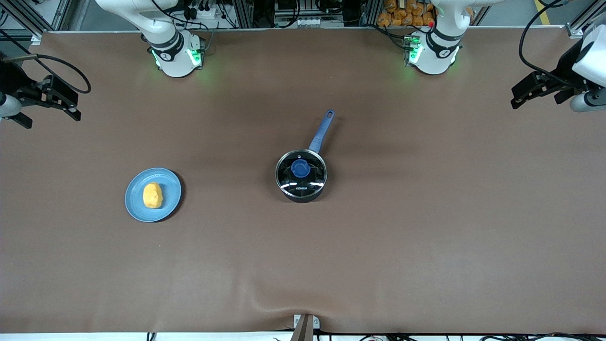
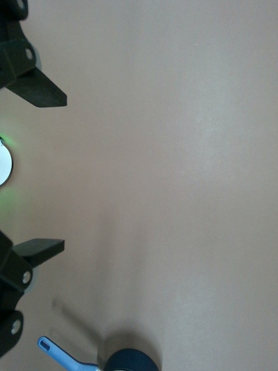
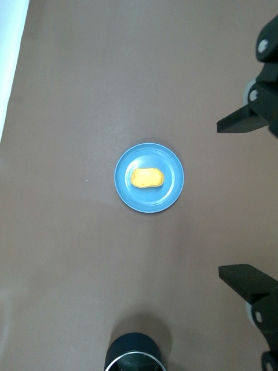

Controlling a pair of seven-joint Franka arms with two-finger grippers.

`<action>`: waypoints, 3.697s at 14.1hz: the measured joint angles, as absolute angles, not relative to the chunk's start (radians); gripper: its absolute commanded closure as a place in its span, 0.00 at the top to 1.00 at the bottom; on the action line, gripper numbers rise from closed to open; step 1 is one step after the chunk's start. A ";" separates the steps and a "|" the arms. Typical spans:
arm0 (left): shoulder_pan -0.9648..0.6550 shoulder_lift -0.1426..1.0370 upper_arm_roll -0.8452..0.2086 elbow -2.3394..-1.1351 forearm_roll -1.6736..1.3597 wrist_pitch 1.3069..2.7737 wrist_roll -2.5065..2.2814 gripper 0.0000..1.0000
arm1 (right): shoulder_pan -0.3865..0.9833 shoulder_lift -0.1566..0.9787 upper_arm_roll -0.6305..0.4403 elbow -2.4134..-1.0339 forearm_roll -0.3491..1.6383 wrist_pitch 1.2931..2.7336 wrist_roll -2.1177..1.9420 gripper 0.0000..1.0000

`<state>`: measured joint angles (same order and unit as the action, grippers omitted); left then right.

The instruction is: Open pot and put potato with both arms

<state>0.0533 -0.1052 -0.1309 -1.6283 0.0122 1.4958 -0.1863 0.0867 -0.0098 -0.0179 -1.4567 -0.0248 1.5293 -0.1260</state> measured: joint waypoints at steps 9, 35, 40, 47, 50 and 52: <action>0.053 -0.099 -0.135 -1.623 0.012 1.423 -0.186 1.00 | 0.087 0.038 -0.018 -1.460 -0.084 1.554 -0.126 1.00; 0.022 -0.066 -0.189 -1.555 0.010 1.371 -0.200 1.00 | 0.046 0.067 -0.026 -1.466 -0.003 1.535 -0.098 1.00; -0.097 0.087 -0.245 -1.525 0.008 1.505 -0.229 1.00 | 0.039 0.101 -0.032 -1.476 -0.003 1.534 -0.102 1.00; -0.387 0.337 -0.255 -1.438 0.008 1.751 -0.658 1.00 | 0.038 0.140 -0.029 -1.696 -0.003 1.793 -0.105 1.00; -0.484 0.424 -0.252 -1.390 0.008 1.832 -0.869 1.00 | 0.036 0.145 -0.030 -1.841 -0.003 1.966 -0.105 1.00; -0.526 0.468 -0.250 -1.383 0.008 1.903 -1.000 1.00 | 0.036 0.159 -0.029 -1.930 -0.003 2.080 -0.105 1.00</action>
<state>-0.5264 0.4680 -0.2503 -1.3830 0.0080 1.9032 -1.0002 0.0359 0.1591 -0.0289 -1.9301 -0.0028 2.0796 -0.1049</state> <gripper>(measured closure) 0.000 0.000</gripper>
